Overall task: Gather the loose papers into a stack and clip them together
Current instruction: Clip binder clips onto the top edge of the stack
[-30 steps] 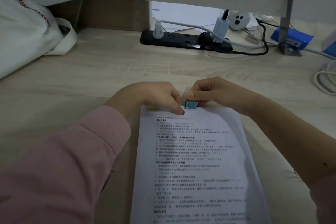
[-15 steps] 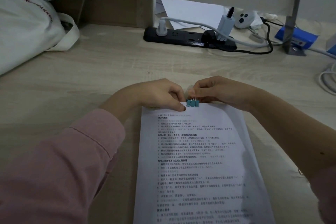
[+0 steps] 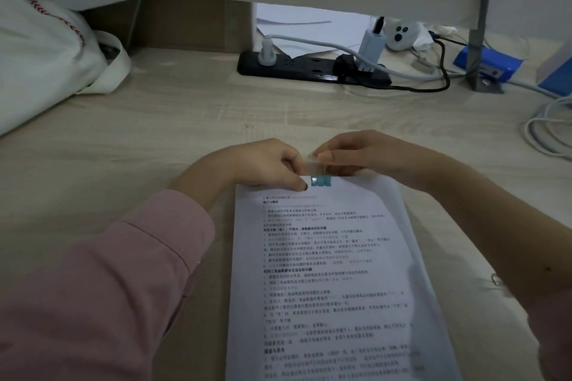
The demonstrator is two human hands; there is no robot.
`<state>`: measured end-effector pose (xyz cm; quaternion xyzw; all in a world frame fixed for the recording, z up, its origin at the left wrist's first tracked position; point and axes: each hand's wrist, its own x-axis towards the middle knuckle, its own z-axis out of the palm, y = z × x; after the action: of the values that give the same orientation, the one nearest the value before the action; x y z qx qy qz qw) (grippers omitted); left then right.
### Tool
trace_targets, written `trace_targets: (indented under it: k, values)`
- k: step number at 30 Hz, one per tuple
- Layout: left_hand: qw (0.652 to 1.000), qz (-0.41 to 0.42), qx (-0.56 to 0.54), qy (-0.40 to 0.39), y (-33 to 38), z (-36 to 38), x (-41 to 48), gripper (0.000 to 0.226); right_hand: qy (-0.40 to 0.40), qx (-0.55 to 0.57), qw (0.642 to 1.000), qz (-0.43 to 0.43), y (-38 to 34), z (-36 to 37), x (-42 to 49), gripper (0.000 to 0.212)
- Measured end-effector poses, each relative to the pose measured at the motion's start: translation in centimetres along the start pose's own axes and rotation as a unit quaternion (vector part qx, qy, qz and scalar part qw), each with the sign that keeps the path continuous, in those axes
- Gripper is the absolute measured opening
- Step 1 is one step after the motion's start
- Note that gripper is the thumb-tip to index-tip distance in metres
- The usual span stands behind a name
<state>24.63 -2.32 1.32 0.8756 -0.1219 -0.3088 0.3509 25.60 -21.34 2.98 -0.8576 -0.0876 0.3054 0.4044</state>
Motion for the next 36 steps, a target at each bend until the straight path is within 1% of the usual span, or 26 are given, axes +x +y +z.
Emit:
trace_targets:
  k: [2, 5, 8, 11, 14, 18, 20, 22, 26, 28, 30, 33, 36]
  values:
    - [0.999, 0.006, 0.011, 0.039, 0.2, 0.4, 0.1, 0.021, 0.064, 0.009, 0.998, -0.018, 0.8, -0.5, -1.3, 0.025]
    - [0.993, 0.035, 0.045, 0.108, 1.3, 1.0, 0.3, 0.034, 0.145, 0.029, 0.989, -0.004, 3.0, -1.5, -4.0, 0.019]
    - [0.988, 0.056, 0.098, 0.104, 3.1, 2.2, 0.9, 0.038, 0.198, 0.005, 0.980, 0.020, 5.8, -2.5, -7.4, 0.016]
    - [0.981, 0.035, 0.176, 0.070, 4.8, 3.7, 1.8, 0.038, 0.225, -0.039, 0.973, 0.047, 8.3, -3.1, -11.2, 0.014]
    - [0.972, -0.002, 0.221, 0.078, 6.2, 4.9, 2.3, 0.040, 0.246, -0.075, 0.963, 0.080, 10.3, -3.3, -15.1, 0.013]
    - [0.965, -0.040, 0.239, 0.102, 7.1, 6.2, 2.5, 0.051, 0.202, -0.101, 0.967, 0.120, 11.9, -2.3, -18.4, 0.014]
    - [0.965, -0.042, 0.238, 0.103, 7.2, 6.7, 2.4, 0.052, 0.211, -0.111, 0.964, 0.115, 12.7, -1.9, -18.9, 0.013]
    - [0.969, -0.043, 0.225, 0.094, 7.2, 7.0, 2.3, 0.050, 0.233, -0.102, 0.962, 0.097, 13.1, -1.7, -18.8, 0.012]
    - [0.989, -0.017, 0.135, 0.066, 6.7, 7.0, 1.7, 0.024, 0.242, -0.112, 0.961, 0.077, 13.1, -1.4, -18.3, 0.017]
    - [0.994, 0.014, 0.090, 0.063, 6.4, 6.8, 1.5, 0.014, 0.235, -0.079, 0.967, 0.065, 12.7, -1.4, -17.9, 0.019]
    - [0.997, 0.036, 0.040, 0.062, 6.1, 6.6, 1.2, 0.003, 0.229, -0.021, 0.972, 0.044, 11.9, -1.6, -17.2, 0.022]
    - [0.997, 0.051, -0.018, 0.057, 5.9, 6.5, 0.7, 0.010, 0.232, 0.033, 0.972, 0.012, 10.0, -1.8, -15.5, 0.023]
    - [0.995, 0.061, -0.051, 0.057, 5.7, 6.5, 0.4, 0.013, 0.225, 0.085, 0.970, -0.025, 7.7, -1.8, -13.3, 0.014]
